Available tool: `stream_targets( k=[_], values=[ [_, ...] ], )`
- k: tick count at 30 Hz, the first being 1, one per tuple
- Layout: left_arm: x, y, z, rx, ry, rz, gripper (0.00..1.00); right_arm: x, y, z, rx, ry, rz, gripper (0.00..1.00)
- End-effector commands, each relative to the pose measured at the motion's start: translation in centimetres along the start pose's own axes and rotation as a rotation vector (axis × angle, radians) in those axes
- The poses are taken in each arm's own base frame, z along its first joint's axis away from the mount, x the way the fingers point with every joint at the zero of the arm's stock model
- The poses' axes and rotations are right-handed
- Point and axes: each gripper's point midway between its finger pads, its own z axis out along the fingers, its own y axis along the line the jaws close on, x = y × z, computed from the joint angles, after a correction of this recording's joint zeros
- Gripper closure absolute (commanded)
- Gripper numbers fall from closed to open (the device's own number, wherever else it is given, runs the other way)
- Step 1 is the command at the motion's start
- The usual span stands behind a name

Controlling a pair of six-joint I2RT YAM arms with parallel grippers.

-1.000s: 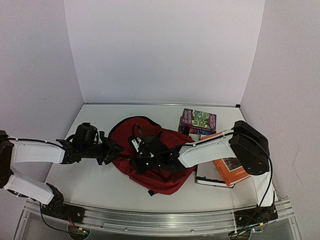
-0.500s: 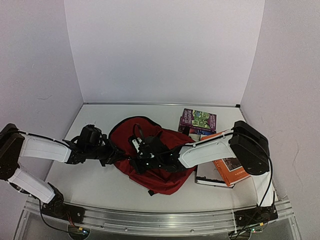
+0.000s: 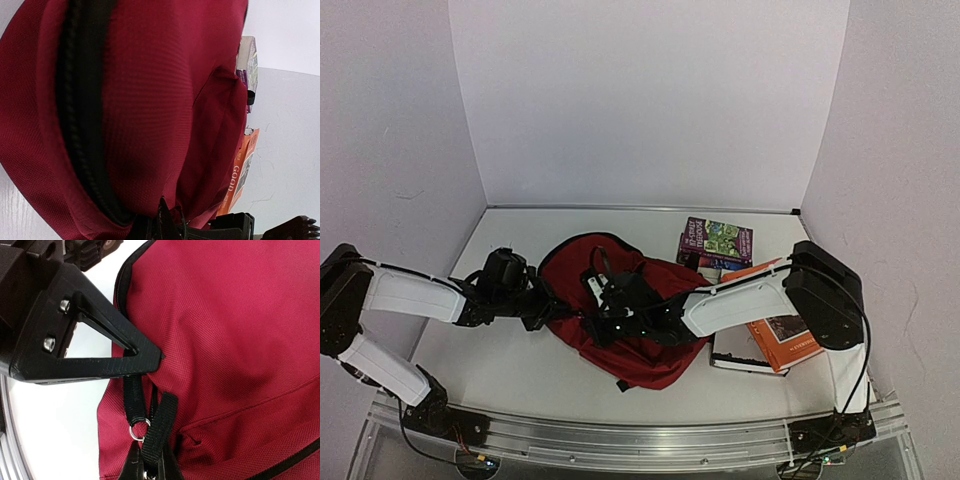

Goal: Pack the student bag
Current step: Unzip the student bag at the center of the board.

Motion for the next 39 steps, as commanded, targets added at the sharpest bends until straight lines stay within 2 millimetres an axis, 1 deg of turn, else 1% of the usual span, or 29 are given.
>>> stream_targets(
  k=[1, 4, 8, 12, 15, 17, 20, 24, 29, 32, 34, 35, 37, 39],
  values=[
    [-3.5, -2.8, -2.3, 0.033, -0.159, 0.095, 1.00, -3.2, 0.1, -2.8, 0.008, -0.088, 0.031, 1.00],
    [-5.0, -2.9, -3.7, 0.046, -0.213, 0.109, 1.00, -2.9, 0.0, -3.4, 0.010, -0.082, 0.033, 1.00],
    [-6.9, -3.3, -4.9, 0.088, -0.236, 0.126, 1.00, -1.9, -0.2, -3.7, 0.015, -0.062, 0.036, 1.00],
    [-8.3, -3.9, -5.3, 0.106, -0.244, 0.158, 1.00, -0.9, -0.4, -3.8, 0.021, -0.038, 0.035, 1.00],
    [-9.1, -4.5, -5.5, 0.094, -0.252, 0.206, 1.00, -0.4, -0.3, -4.0, 0.022, -0.024, 0.032, 1.00],
    [-9.8, -4.5, -5.7, 0.074, -0.264, 0.233, 1.00, 0.0, -0.2, -4.2, 0.019, -0.014, 0.029, 1.00],
    [-11.3, -4.1, -6.0, 0.065, -0.282, 0.240, 1.00, 0.6, 0.5, -4.8, -0.003, 0.004, 0.017, 1.00],
    [-13.7, -3.9, -6.3, 0.069, -0.298, 0.260, 1.00, 1.4, 2.0, -6.0, -0.058, 0.028, -0.019, 1.00],
    [-16.4, -4.7, -6.5, 0.092, -0.321, 0.303, 1.00, 2.5, 3.8, -7.3, -0.115, 0.067, -0.043, 1.00],
    [-17.0, -5.0, -6.3, 0.125, -0.313, 0.316, 1.00, 3.0, 4.4, -7.6, -0.132, 0.085, -0.043, 1.00],
    [-16.4, -5.5, -5.8, 0.159, -0.269, 0.338, 1.00, 2.5, 4.6, -7.7, -0.129, 0.075, -0.026, 1.00],
    [-16.1, -5.8, -5.6, 0.183, -0.248, 0.349, 1.00, 1.7, 4.6, -7.7, -0.116, 0.058, -0.015, 0.98],
    [-15.0, -6.0, -5.4, 0.229, -0.205, 0.365, 1.00, -0.1, 4.4, -7.8, -0.078, 0.016, 0.014, 0.82],
    [-13.7, -5.7, -5.4, 0.259, -0.160, 0.371, 1.00, -2.4, 4.4, -7.8, -0.037, -0.030, 0.037, 0.68]
  ],
)
